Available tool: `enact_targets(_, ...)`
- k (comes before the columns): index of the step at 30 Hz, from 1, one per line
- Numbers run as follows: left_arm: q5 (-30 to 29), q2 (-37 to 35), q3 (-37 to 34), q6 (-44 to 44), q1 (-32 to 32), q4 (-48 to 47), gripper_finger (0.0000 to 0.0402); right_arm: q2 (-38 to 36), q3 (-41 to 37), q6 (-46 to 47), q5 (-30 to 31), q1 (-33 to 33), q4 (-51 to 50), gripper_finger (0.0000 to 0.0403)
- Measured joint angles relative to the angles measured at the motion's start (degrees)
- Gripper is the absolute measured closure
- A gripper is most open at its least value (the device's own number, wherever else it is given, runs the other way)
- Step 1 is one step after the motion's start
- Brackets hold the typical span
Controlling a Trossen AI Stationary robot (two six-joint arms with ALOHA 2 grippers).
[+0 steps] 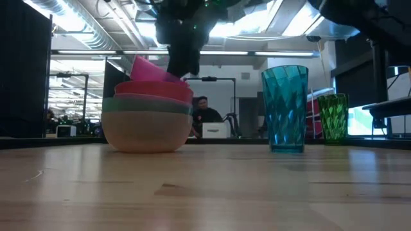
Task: Nest bowls inside each other
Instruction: Stack the red bowl on top of the pink bowl, then move the stacked bowls to the center of the table
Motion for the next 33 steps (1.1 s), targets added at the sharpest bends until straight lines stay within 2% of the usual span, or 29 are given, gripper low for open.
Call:
enact_targets(17, 0.8, 0.0, 0.0, -0.2, 0.0, 0.0, 0.0279, 1.0, 0.1, 0.8, -1.8, -0.3, -0.1, 0.0330)
enact_targets(25, 2.9, 0.0, -0.2, -0.2, 0.0, 0.1, 0.0255, -0.9, 1.4, -1.7, -1.9, -0.3, -1.1, 0.0217)
enact_targets(29, 3.0, -0.1, -4.3, -1.3, 0.0, 0.0, 0.0244, -5.0, 1.6, -2.8, -0.2, -0.3, -4.5, 0.0193)
enact_targets(33, 5.7, -0.2, -12.8, -1.6, -0.4, 2.7, 0.0243, -9.0, 1.5, -3.8, 2.5, -0.3, -6.6, 0.0190)
